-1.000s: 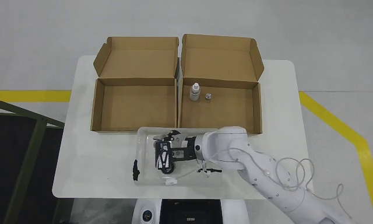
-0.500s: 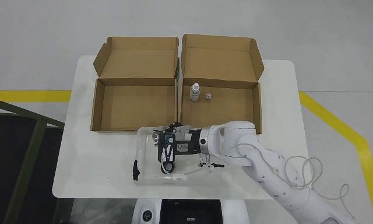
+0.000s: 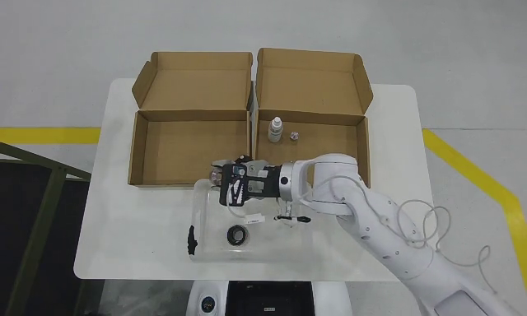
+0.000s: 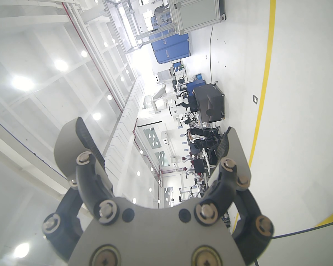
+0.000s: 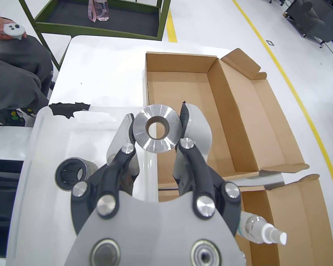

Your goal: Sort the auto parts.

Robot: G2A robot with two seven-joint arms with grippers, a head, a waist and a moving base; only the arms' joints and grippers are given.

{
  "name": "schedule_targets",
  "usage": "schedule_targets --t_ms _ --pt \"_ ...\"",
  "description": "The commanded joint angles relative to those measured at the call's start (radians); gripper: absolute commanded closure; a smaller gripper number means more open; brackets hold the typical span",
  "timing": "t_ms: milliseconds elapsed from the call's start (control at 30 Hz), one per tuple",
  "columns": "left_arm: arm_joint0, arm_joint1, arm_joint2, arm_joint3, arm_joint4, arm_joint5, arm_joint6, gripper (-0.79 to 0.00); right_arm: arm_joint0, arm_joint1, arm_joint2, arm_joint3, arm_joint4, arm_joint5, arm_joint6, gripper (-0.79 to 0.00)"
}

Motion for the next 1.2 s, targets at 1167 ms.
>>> schedule_targets --t_ms 1167 --pt "0.0 0.0 0.0 0.0 0.0 0.0 0.0 -0.785 0.333 -0.172 -0.188 0.534 0.077 0.216 0.015 0.0"
